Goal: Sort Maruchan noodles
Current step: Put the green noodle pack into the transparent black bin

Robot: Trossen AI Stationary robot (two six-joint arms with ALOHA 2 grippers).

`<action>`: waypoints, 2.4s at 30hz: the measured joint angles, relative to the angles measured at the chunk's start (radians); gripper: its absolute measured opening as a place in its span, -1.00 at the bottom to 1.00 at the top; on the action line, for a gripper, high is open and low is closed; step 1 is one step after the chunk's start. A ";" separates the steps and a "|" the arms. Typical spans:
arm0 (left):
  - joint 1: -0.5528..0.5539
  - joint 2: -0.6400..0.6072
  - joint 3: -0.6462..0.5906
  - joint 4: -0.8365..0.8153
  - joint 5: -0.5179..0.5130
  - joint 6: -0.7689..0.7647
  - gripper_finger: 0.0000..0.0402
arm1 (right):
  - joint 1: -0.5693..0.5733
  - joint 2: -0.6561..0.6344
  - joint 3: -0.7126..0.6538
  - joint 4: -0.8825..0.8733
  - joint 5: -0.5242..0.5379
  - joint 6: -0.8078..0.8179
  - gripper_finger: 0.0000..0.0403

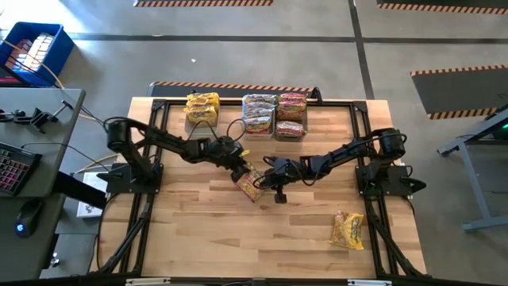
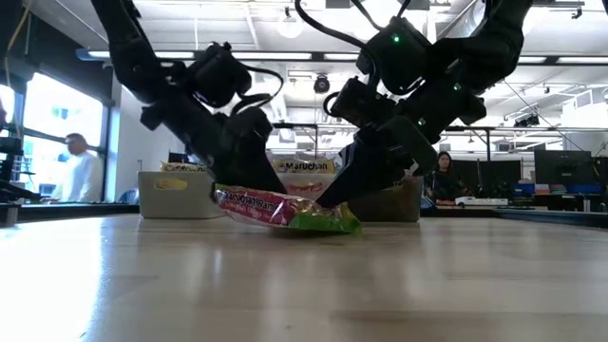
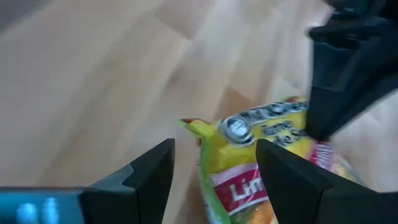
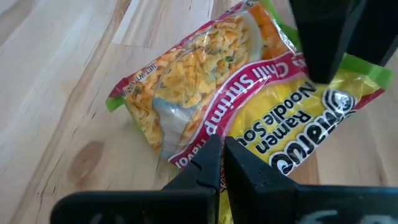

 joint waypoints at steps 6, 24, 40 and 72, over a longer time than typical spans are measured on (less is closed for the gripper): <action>0.000 0.066 0.001 0.099 0.119 0.013 0.01 | 0.000 0.000 0.000 0.000 -0.002 -0.013 -0.99; -0.006 0.057 0.001 0.099 0.126 0.241 -0.97 | 0.007 -0.101 -0.006 -0.091 0.012 0.073 -0.52; -0.077 -0.131 0.000 0.095 0.015 0.367 -1.00 | -0.047 -0.387 -0.055 -0.320 0.074 0.110 0.01; -0.114 -0.158 0.000 0.058 -0.037 0.385 -1.00 | -0.127 -0.386 -0.169 -0.047 0.061 0.148 0.01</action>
